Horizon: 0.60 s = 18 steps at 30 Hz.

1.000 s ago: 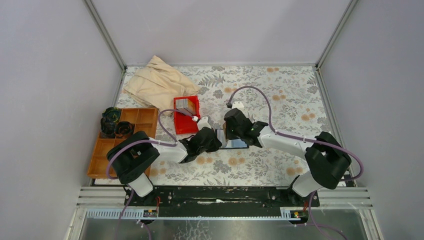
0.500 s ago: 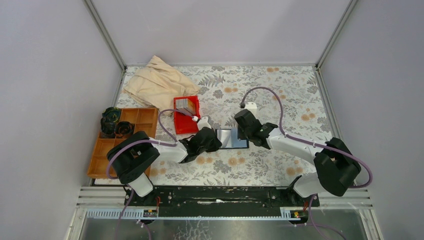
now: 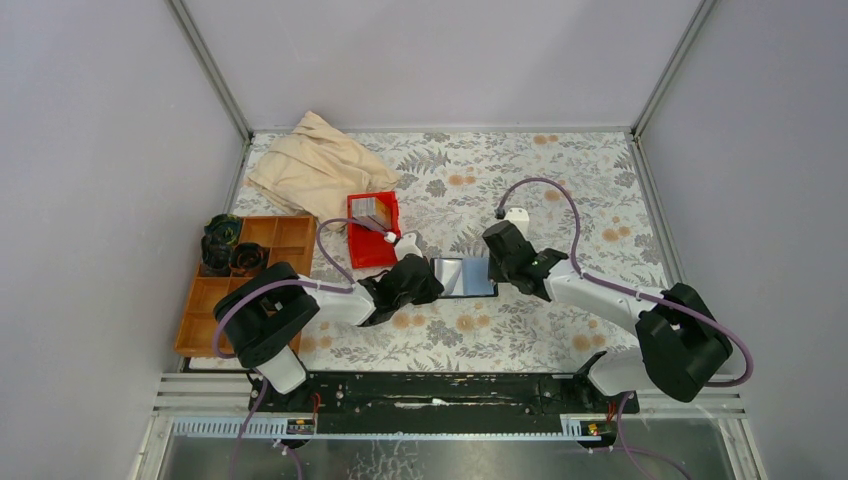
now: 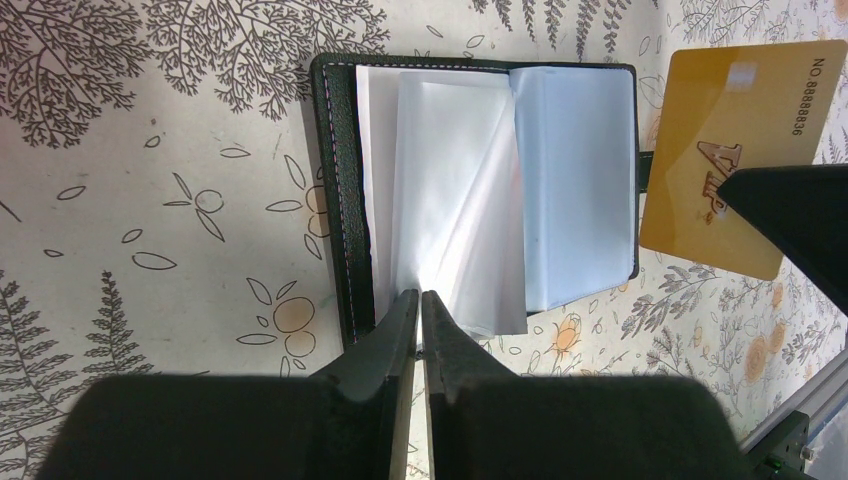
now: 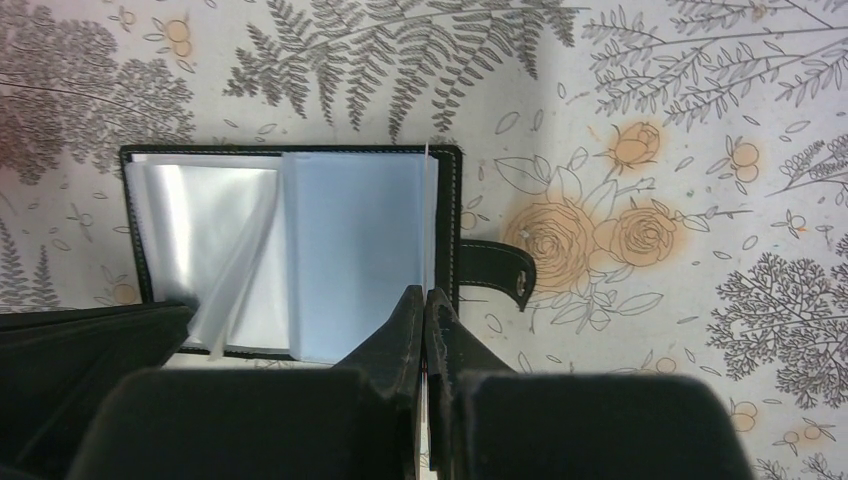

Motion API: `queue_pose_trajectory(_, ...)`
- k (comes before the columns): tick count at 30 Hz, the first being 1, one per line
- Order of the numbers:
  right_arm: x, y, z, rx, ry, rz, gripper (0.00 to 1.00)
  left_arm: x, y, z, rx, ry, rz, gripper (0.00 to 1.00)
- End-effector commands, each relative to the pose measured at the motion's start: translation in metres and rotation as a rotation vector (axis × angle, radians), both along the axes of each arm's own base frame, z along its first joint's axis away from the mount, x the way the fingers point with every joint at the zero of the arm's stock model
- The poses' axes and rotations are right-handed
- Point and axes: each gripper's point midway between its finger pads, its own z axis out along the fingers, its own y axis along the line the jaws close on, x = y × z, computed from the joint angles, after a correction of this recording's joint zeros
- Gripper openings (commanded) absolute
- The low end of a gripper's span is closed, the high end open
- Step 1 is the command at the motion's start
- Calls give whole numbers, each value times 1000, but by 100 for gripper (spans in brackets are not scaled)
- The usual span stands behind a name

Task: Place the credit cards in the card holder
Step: Open the card holder at the center of the board, then turn over the card slot in the card holder.

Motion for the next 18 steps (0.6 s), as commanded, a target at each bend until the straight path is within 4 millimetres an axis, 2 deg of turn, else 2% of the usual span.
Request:
queue_pose_trajectory(1,5,-4,10,29,-34,-22,0,-6,17,-23,100,44,8,11)
queue_pose_trajectory(18,3,2,7,89,-20,-8,0,-7,17,-26,104,50,9,11)
